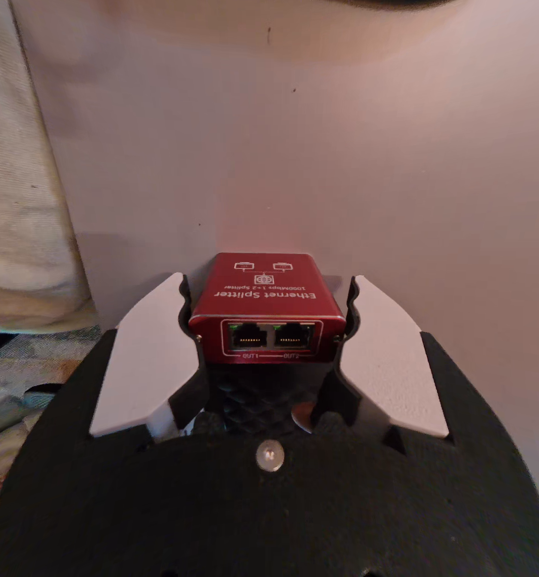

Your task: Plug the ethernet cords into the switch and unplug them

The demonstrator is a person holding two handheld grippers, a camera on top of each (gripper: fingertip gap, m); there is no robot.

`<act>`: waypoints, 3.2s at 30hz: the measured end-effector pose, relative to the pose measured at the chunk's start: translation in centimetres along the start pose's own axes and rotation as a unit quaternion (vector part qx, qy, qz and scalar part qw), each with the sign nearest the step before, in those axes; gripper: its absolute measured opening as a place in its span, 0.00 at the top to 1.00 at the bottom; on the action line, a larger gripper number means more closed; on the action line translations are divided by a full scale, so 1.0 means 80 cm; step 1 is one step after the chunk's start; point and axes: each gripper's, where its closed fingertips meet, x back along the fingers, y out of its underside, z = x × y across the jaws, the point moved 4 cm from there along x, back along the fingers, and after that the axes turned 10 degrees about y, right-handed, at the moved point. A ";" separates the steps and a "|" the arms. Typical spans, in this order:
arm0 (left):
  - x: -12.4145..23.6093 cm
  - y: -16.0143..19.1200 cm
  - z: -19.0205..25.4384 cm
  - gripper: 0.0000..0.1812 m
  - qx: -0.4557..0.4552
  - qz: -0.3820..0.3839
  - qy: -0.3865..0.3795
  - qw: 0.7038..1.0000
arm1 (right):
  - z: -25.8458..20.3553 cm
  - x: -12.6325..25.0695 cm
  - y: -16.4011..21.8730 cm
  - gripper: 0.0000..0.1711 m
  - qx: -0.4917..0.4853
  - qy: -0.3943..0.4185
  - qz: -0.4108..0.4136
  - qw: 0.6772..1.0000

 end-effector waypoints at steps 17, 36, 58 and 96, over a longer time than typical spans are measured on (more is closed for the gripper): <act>-0.005 0.007 -0.008 0.94 0.001 -0.013 -0.021 1.000 | 0.000 0.012 -0.007 0.47 -0.025 -0.006 0.145 0.989; -0.068 -0.021 0.004 0.95 0.012 -0.029 0.014 0.999 | -0.012 0.180 -0.028 0.49 -0.103 0.034 0.794 0.599; -0.091 -0.026 0.001 0.95 0.101 0.038 0.082 0.991 | -0.017 0.206 -0.013 0.49 -0.068 0.041 0.871 0.485; -0.096 -0.008 0.001 0.95 -0.001 -0.046 0.027 0.999 | -0.019 0.145 -0.030 0.50 -0.066 0.087 0.631 0.768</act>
